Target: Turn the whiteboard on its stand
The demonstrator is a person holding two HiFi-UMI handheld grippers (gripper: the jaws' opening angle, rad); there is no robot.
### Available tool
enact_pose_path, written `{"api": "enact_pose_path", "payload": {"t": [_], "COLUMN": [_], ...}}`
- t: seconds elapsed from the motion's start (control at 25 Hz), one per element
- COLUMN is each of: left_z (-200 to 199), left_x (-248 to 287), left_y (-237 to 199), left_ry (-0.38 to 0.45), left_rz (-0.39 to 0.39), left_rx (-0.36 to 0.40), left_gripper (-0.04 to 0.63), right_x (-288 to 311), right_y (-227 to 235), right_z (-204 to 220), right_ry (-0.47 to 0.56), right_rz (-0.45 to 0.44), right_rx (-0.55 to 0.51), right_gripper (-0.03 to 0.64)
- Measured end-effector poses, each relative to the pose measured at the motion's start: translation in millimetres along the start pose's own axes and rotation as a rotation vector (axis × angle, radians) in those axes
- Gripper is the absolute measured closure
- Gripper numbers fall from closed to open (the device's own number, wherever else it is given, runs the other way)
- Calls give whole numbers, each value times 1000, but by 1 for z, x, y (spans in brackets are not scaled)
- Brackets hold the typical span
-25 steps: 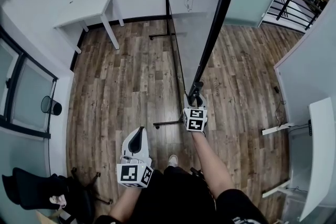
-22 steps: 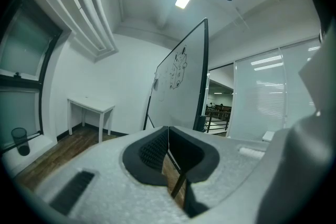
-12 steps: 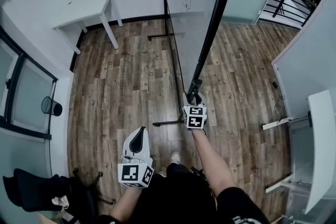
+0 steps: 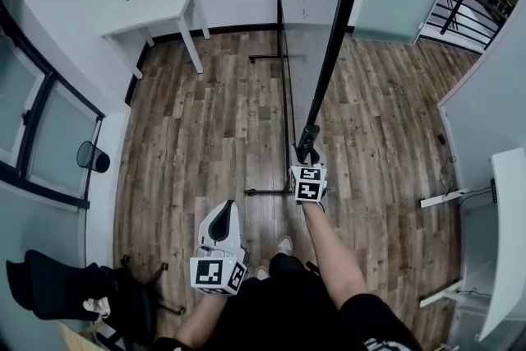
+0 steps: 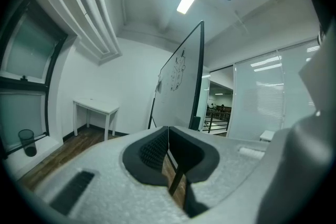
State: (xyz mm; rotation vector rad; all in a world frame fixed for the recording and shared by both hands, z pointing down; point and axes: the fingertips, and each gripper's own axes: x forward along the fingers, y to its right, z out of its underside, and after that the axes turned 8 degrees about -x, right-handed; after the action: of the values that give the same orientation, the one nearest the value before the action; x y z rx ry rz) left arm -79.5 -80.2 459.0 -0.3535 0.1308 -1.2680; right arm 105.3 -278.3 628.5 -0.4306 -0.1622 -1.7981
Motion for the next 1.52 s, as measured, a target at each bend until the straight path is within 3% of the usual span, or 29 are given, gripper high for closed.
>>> {"api": "enact_pose_path", "payload": {"t": [0.56,1.52], "left_z": [0,30], "left_x": [-42,-180], "left_y": [-4,5], "left_ry": [19,-2], "left_rz": [13,53], "left_rx": [-9,-42], "left_gripper": [577,577], "right_x": [-59,-201], "right_y": [-48,-126], "right_z": [20,72], "right_ry": [6,-28], "right_rz": [-21,-55], "right_rx": [0,-11], "right_gripper": [425,425]}}
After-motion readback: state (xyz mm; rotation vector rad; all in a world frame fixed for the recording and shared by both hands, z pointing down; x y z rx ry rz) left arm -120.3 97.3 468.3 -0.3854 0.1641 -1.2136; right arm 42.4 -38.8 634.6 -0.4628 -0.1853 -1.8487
